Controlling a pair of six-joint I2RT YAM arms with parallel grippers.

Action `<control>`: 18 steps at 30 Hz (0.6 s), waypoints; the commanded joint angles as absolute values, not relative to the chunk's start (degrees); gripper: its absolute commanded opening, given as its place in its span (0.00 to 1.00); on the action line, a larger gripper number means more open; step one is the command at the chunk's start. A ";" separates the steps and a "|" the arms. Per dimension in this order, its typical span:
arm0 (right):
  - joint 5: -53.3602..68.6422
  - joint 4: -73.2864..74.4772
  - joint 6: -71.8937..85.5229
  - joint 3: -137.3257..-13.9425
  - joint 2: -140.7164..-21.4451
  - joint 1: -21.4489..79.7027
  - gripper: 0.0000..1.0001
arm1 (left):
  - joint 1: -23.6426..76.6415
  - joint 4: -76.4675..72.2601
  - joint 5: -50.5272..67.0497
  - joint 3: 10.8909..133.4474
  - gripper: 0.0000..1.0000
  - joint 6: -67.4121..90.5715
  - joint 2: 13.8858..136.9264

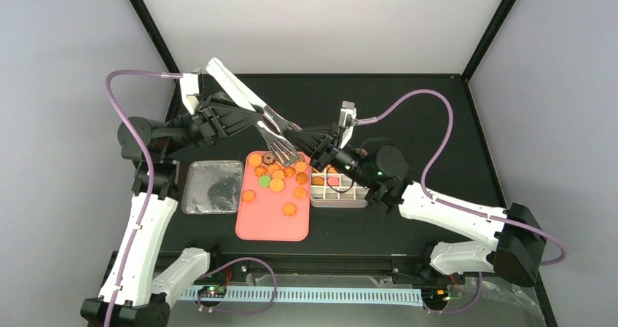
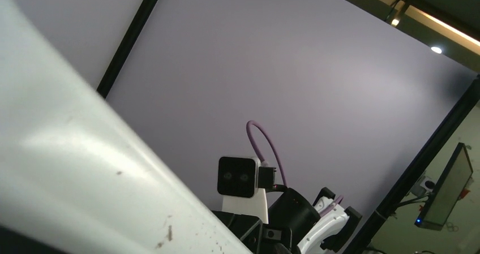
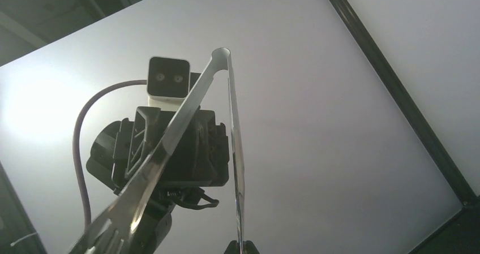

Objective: Pack the cookies
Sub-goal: Pass from the right arm to the left

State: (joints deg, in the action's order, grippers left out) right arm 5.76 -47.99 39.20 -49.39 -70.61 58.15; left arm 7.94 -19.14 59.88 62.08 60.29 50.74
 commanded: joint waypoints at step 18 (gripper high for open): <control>12.79 -34.23 26.93 -52.70 -69.50 58.22 0.77 | 7.72 -9.66 75.33 61.63 0.02 40.67 49.05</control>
